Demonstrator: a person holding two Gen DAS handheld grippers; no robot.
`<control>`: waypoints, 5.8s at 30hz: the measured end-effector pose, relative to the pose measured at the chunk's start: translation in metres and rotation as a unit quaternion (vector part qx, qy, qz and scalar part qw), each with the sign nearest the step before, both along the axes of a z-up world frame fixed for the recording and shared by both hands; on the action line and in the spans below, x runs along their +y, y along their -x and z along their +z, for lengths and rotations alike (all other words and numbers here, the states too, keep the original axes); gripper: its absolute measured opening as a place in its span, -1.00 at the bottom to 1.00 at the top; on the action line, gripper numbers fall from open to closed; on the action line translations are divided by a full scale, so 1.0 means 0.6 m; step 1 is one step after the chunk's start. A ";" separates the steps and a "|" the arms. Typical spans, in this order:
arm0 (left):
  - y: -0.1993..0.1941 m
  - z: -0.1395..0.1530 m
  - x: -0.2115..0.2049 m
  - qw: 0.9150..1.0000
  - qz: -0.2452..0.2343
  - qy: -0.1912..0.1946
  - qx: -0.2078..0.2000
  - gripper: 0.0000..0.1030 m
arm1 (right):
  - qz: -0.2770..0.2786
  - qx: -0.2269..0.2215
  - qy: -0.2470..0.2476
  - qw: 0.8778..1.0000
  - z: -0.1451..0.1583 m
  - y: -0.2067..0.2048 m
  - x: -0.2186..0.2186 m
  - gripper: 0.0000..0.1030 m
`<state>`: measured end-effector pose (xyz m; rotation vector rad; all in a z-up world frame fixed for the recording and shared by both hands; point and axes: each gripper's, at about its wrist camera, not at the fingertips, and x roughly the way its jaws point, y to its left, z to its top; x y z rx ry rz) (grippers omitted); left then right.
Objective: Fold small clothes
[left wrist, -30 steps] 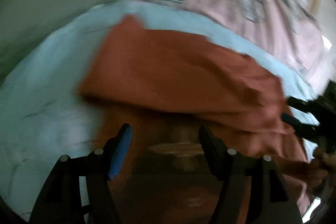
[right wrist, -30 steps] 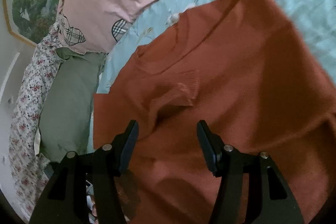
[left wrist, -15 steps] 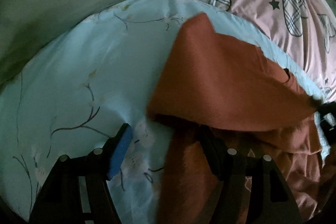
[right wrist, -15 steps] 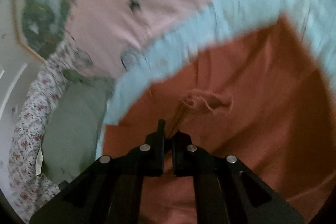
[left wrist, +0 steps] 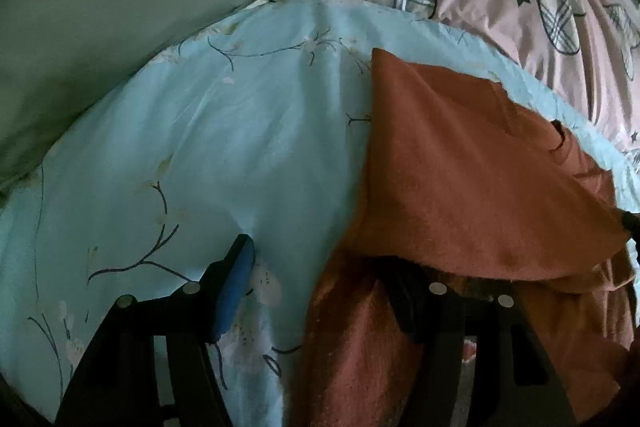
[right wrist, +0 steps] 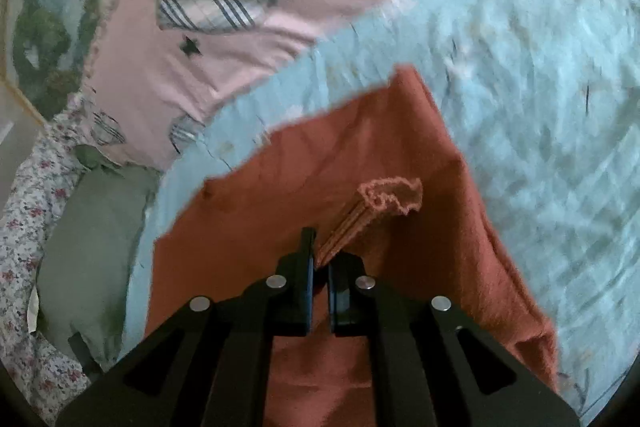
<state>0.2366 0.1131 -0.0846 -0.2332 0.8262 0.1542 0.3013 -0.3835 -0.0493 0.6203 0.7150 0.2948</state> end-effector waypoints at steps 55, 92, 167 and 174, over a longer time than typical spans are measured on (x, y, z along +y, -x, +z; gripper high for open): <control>0.401 -0.027 -0.036 0.970 -0.201 0.118 0.068 0.40 | 0.159 0.046 0.105 0.981 -0.044 0.383 -0.143 0.36; 0.410 -0.047 -0.019 0.941 -0.279 0.180 0.060 0.07 | 0.260 0.055 -0.014 0.964 -0.090 0.463 -0.124 -0.26; -0.080 0.075 -0.054 0.959 -0.213 0.182 -0.041 -0.28 | 0.176 -0.008 0.063 0.982 0.025 0.002 -0.044 -0.11; -0.110 0.020 -0.170 0.951 -0.279 0.126 0.032 -0.32 | 0.277 0.036 0.173 0.944 -0.024 -0.026 0.065 -0.16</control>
